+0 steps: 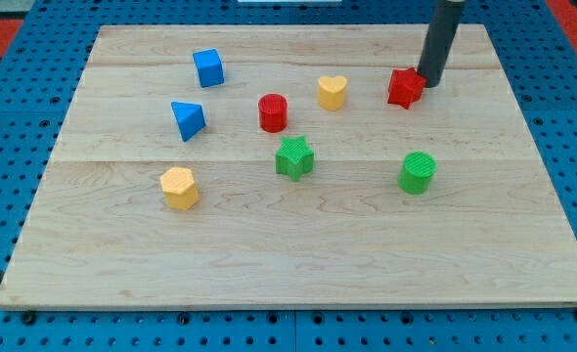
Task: Push red star towards top center
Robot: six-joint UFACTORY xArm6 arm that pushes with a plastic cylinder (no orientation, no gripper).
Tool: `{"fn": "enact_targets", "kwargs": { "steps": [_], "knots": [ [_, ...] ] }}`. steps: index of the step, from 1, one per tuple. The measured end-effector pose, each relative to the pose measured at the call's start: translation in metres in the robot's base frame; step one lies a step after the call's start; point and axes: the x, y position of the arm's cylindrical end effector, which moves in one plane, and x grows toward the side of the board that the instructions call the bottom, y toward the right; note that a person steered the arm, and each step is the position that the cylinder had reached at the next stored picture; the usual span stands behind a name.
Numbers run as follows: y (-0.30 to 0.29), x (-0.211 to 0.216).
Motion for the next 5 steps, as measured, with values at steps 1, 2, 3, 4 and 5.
{"fn": "enact_targets", "kwargs": {
  "steps": [1, 2, 3, 4, 5],
  "knots": [
    [0.035, 0.032],
    [0.048, 0.058],
    [0.02, 0.06],
    [0.003, 0.06],
    [-0.012, 0.03]
  ]
}}
